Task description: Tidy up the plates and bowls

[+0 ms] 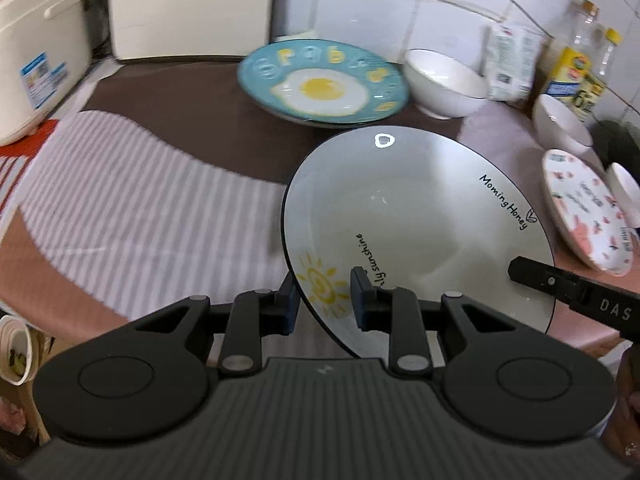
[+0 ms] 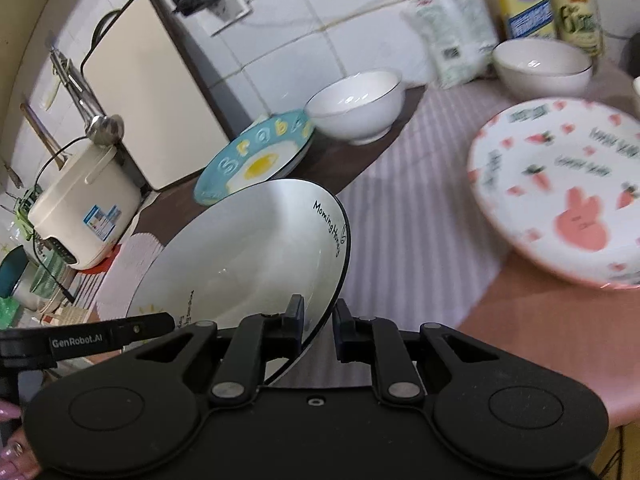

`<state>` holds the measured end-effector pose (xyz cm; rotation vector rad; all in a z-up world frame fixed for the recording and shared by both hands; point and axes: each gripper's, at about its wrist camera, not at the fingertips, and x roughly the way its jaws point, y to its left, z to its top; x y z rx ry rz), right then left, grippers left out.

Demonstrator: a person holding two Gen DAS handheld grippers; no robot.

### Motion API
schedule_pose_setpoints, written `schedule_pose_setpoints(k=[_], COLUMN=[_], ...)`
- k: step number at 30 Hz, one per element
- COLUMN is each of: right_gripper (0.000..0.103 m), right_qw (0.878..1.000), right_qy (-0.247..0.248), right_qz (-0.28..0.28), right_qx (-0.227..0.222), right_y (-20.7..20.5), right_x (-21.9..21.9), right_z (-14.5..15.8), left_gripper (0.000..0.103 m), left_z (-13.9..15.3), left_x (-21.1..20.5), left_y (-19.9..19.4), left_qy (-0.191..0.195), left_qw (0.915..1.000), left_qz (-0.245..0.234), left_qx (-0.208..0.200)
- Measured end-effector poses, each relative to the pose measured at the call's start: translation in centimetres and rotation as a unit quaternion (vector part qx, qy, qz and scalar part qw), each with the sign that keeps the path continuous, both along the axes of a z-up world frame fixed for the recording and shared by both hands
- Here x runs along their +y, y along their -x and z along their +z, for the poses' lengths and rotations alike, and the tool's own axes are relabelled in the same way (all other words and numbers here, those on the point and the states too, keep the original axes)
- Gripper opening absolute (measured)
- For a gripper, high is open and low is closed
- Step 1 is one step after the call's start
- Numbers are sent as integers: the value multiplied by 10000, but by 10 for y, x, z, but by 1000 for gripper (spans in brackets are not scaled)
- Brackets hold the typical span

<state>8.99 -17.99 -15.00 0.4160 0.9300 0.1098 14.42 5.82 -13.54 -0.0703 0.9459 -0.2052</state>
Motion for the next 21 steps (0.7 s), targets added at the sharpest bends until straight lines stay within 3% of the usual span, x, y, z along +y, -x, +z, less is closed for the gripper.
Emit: schedule_pose_setpoints(k=[11, 21], right_gripper=[19, 20], right_qw=[9998, 9992], right_qy=[179, 400], right_qz=[14, 71], right_qx=[-117, -29], right_y=[-4, -13], right_x=[-44, -46], right_z=[2, -15], left_gripper=[25, 25], left_z=[9, -13], left_x=[-46, -51], left_y=[-16, -34], left_qy=[-103, -105], left_qw=[9993, 9992], left_qz=[-370, -314], left_qx=[-9, 225])
